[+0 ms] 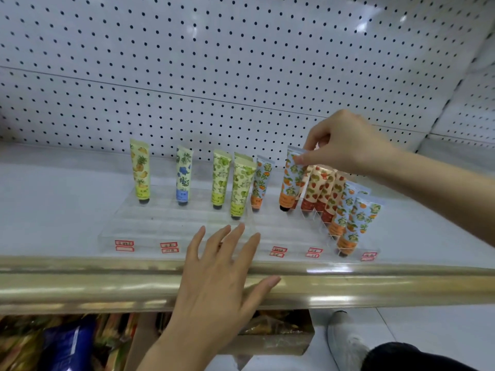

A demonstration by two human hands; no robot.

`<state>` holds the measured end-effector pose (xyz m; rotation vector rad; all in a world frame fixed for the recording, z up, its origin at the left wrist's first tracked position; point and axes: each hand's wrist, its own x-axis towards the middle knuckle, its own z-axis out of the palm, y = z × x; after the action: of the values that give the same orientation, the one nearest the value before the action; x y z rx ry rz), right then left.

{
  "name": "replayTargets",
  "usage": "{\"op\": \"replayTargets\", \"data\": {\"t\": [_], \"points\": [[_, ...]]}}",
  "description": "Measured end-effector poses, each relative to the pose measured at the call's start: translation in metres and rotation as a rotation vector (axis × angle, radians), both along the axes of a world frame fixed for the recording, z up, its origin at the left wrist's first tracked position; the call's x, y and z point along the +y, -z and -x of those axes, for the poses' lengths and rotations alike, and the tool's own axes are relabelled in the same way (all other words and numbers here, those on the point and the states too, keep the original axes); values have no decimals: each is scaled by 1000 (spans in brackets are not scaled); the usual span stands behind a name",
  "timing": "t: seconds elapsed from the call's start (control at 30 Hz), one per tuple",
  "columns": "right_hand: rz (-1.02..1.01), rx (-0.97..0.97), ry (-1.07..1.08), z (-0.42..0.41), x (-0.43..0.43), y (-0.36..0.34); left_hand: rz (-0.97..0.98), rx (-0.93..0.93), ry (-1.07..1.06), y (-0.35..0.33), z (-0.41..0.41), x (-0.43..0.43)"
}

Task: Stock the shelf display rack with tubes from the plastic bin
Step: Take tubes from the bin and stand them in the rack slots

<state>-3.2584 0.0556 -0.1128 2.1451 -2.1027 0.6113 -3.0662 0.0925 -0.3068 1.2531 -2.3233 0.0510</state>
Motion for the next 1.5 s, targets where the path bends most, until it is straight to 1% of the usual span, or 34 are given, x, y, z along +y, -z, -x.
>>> {"op": "replayTargets", "data": {"t": [0.13, 0.4, 0.67, 1.03, 1.27, 1.5], "points": [[-22, 51, 21, 1, -18, 9, 66, -28, 19, 4, 4, -2], [-24, -17, 68, 11, -39, 20, 124, 20, 53, 10, 5, -6], [-57, -78, 65, 13, -49, 25, 183, 49, 67, 11, 7, -9], [-125, -83, 61, 14, -57, 35, 250, 27, 72, 16, 8, -13], [-172, -50, 56, 15, -61, 34, 255, 30, 63, 15, 9, -13], [-166, 1, 36, 19, -62, 34, 304, 28, 32, 15, 13, -14]]}}
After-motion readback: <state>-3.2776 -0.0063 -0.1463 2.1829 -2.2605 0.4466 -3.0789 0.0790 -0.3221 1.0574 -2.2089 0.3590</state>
